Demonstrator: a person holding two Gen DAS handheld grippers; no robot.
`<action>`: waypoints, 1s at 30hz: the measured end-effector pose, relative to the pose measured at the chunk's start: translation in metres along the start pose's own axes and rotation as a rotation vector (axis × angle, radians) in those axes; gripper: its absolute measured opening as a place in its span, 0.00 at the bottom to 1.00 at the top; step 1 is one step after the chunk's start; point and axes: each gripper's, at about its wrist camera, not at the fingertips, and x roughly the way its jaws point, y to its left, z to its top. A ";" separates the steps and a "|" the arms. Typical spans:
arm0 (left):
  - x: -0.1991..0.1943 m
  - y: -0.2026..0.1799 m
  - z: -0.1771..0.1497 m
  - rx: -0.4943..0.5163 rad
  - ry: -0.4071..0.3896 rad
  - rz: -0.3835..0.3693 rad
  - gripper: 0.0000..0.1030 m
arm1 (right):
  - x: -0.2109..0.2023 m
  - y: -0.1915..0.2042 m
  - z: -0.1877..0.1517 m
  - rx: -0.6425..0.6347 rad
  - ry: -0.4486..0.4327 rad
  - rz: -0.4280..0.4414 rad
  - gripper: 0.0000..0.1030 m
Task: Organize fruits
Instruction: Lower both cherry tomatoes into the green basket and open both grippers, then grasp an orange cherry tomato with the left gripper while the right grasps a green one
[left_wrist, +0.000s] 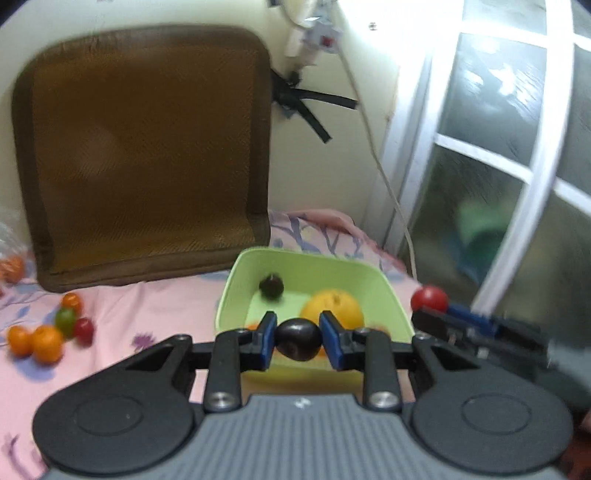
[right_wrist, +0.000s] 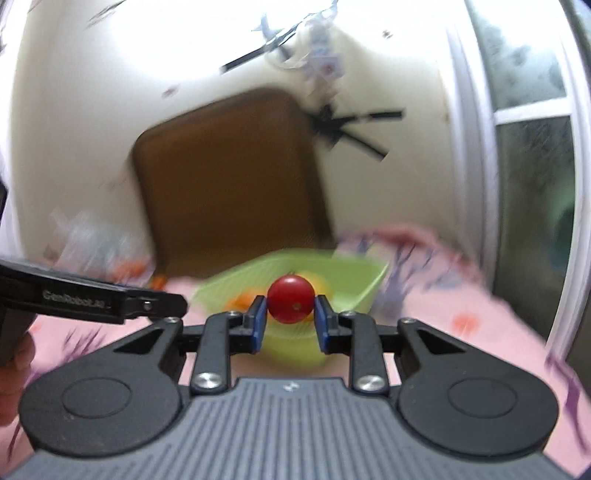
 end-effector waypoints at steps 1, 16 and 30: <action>0.012 0.003 0.007 -0.031 0.018 -0.015 0.26 | 0.009 -0.004 0.004 0.002 -0.002 -0.014 0.29; 0.035 0.027 0.020 -0.136 0.019 0.017 0.36 | 0.041 -0.017 -0.004 -0.004 -0.038 -0.080 0.44; -0.091 0.194 -0.060 -0.264 -0.018 0.449 0.36 | 0.020 0.006 -0.006 -0.076 -0.118 -0.051 0.43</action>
